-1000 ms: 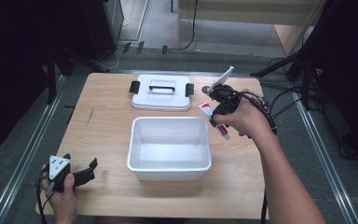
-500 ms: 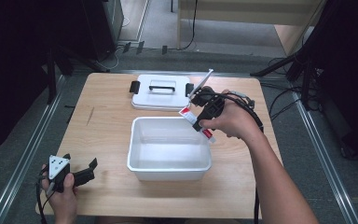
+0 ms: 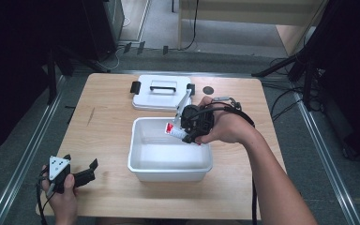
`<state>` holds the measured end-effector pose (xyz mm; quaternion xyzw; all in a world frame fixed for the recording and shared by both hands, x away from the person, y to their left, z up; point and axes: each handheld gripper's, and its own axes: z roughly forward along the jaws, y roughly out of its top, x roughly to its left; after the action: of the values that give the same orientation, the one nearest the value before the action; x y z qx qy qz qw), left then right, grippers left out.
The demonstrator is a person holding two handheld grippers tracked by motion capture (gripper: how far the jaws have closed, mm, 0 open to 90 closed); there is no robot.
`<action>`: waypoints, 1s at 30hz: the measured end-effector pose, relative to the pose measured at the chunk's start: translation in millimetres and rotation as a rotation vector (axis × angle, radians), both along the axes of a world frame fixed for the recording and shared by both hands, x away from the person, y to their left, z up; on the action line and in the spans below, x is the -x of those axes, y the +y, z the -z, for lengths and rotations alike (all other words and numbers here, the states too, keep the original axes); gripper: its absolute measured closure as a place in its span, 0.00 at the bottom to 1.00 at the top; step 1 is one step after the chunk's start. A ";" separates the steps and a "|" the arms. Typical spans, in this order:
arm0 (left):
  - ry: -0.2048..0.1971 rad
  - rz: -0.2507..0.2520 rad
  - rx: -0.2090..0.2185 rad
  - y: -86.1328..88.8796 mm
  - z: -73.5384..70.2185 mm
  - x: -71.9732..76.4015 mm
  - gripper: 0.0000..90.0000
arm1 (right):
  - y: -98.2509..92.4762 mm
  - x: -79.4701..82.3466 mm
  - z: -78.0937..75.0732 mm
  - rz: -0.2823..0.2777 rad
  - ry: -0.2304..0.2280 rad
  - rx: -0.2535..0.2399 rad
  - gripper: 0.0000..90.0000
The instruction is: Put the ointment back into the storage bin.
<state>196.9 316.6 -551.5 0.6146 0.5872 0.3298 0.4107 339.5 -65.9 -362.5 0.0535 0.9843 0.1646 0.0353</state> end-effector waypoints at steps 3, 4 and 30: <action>0.000 0.000 0.001 0.0 0.0 0.0 0.00 | 1.4 1.5 2.8 -0.041 0.003 0.000 0.78; 0.001 0.000 0.001 0.1 0.0 0.0 0.00 | 1.8 1.7 4.0 -0.051 0.006 0.006 0.78; 0.003 0.001 -0.002 0.0 -0.1 0.1 0.00 | 0.2 3.2 51.7 -0.051 0.062 0.140 0.78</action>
<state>196.8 316.6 -551.4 0.6158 0.5872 0.3291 0.4095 336.3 -65.7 -414.1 0.0310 0.9950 0.0945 0.0042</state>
